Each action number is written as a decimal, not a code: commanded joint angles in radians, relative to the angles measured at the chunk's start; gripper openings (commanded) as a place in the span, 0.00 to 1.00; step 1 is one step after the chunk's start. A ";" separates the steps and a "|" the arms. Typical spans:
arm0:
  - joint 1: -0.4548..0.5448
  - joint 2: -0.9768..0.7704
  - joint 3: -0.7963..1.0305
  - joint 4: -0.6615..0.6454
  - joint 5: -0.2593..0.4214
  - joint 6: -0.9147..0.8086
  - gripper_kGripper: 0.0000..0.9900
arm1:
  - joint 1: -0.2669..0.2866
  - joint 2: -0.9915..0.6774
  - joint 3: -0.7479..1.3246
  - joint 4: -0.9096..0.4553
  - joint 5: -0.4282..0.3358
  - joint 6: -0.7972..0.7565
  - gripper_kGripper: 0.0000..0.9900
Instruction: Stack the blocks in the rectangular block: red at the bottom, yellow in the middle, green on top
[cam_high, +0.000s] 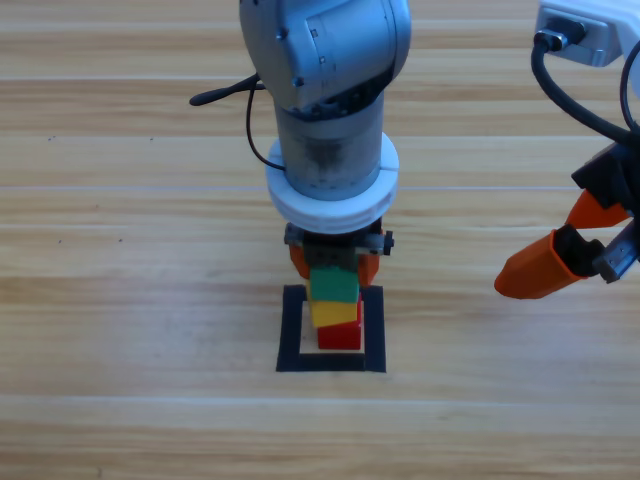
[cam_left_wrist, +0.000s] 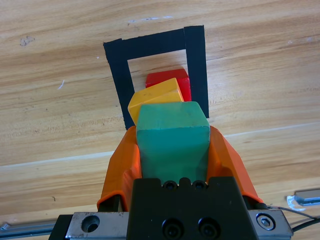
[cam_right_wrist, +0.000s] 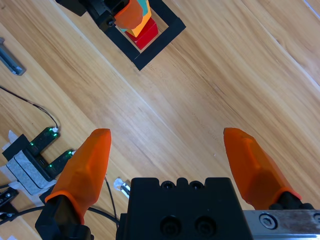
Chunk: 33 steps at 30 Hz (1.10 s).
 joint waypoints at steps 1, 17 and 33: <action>0.015 0.014 0.026 -0.014 0.013 0.007 0.00 | 0.002 -0.015 0.033 -0.014 0.006 -0.011 1.00; 0.015 -0.038 0.077 -0.061 0.009 0.010 1.00 | 0.002 -0.013 0.035 -0.014 0.006 -0.013 1.00; -0.098 -0.224 -0.177 0.149 0.181 -0.088 1.00 | 0.002 -0.012 0.033 -0.014 0.006 -0.013 1.00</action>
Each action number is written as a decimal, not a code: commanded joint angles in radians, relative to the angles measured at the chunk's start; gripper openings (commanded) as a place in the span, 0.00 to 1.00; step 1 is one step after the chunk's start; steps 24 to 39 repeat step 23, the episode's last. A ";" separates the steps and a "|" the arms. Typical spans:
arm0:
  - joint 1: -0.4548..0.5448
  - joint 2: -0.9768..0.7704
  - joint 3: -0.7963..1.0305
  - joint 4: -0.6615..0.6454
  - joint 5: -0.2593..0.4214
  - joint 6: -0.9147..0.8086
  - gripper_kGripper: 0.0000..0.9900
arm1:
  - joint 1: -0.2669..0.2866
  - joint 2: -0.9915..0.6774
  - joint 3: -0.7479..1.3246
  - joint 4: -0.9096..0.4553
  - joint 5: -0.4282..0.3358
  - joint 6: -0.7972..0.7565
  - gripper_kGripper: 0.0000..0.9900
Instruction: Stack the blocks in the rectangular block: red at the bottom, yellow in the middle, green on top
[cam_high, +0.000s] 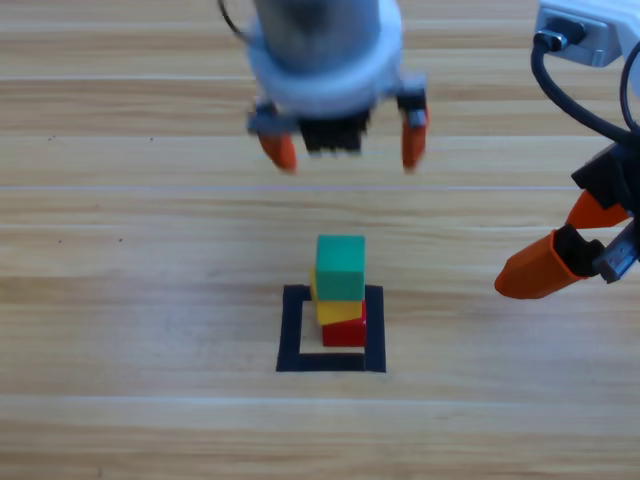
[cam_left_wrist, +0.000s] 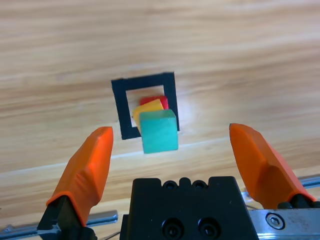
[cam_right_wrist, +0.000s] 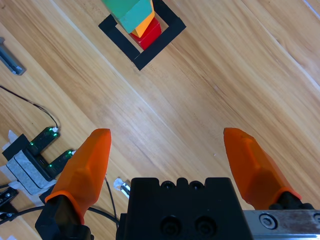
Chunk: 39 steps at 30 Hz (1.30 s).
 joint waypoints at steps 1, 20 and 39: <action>-0.112 -0.177 0.091 0.013 0.116 -0.079 1.00 | 0.002 -0.012 0.033 -0.014 0.006 -0.012 1.00; -0.242 -0.840 1.137 -0.529 0.326 0.055 1.00 | 0.002 -0.004 0.030 -0.016 0.004 -0.011 1.00; -0.242 -0.860 1.172 -0.552 0.326 0.067 1.00 | 0.002 -0.004 0.030 -0.017 0.004 -0.011 1.00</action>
